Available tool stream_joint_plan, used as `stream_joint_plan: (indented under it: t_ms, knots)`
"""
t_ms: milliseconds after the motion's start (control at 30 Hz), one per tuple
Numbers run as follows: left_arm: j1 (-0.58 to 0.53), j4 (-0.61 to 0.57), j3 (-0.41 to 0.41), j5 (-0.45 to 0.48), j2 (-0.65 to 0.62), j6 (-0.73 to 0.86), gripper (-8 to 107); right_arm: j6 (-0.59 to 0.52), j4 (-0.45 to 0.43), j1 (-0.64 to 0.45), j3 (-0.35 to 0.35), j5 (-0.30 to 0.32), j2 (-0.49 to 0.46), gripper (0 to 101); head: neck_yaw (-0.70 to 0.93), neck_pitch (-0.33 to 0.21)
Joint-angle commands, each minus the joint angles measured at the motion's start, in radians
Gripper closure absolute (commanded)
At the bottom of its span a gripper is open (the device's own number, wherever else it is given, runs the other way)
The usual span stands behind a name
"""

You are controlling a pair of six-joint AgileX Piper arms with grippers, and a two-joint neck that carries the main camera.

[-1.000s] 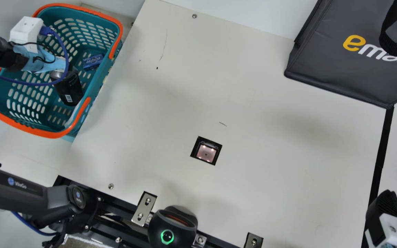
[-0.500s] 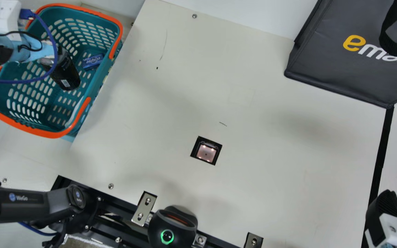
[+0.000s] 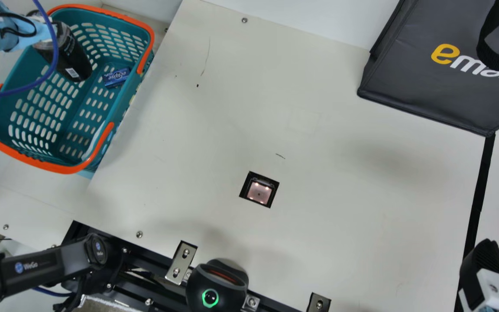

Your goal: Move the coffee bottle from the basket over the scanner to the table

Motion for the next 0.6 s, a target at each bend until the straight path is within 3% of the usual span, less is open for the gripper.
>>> stream_joint_plan:
  t_ms: [0, 567]
  knots:
    - [-0.01, 0.005, -0.01, 0.005, -0.018, -0.015, 107, 0.0, 0.0, 0.0, 0.0, 0.0, 0.0, 6, 0.004, -0.03]
    - [-0.211, 0.115, -0.04, -0.032, -0.154, -0.161, 107, 0.0, 0.0, 0.0, 0.0, 0.0, 0.0, 6, 0.004, -0.03]
